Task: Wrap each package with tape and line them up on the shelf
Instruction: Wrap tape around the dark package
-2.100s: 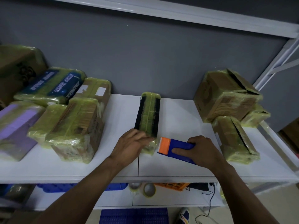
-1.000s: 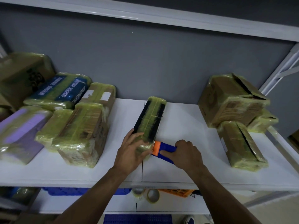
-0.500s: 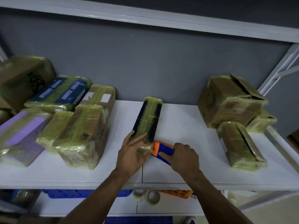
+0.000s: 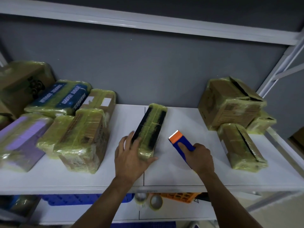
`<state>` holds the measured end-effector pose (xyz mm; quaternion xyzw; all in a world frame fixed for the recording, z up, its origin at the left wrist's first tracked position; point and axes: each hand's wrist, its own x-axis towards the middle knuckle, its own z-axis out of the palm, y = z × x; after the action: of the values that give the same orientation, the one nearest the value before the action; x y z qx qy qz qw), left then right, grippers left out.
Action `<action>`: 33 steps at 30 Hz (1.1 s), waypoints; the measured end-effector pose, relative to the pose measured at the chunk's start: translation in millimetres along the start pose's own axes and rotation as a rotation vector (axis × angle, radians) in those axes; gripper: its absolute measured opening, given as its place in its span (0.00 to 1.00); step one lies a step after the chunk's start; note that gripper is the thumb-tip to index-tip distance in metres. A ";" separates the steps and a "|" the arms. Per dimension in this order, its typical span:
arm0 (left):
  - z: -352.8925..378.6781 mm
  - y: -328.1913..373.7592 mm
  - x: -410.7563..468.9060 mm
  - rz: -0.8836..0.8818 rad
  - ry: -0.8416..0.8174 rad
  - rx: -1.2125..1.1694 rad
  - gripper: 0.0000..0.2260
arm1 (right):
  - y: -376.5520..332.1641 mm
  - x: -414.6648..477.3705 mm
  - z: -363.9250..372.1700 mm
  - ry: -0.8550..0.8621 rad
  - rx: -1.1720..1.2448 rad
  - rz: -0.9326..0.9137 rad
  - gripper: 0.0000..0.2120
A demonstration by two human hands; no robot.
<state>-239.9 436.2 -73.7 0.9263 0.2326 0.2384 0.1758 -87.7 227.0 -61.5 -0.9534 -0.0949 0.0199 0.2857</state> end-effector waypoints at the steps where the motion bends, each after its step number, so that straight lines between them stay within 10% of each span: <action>1: -1.6 -3.2 0.7 -0.029 -0.003 0.005 0.39 | 3.8 1.3 -0.4 0.010 0.048 0.013 0.27; 11: -24.2 -24.3 28.0 -0.024 -0.366 0.225 0.31 | 21.2 10.0 -3.8 0.026 0.157 0.144 0.30; 33: 50.0 19.5 99.9 0.004 -0.254 0.000 0.38 | 60.6 -6.5 -15.8 0.081 0.481 0.230 0.31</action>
<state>-129.2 460.8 -70.4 0.9495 0.2068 0.1197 0.2035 -82.3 167.7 -81.6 -0.8627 0.0332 0.0359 0.5034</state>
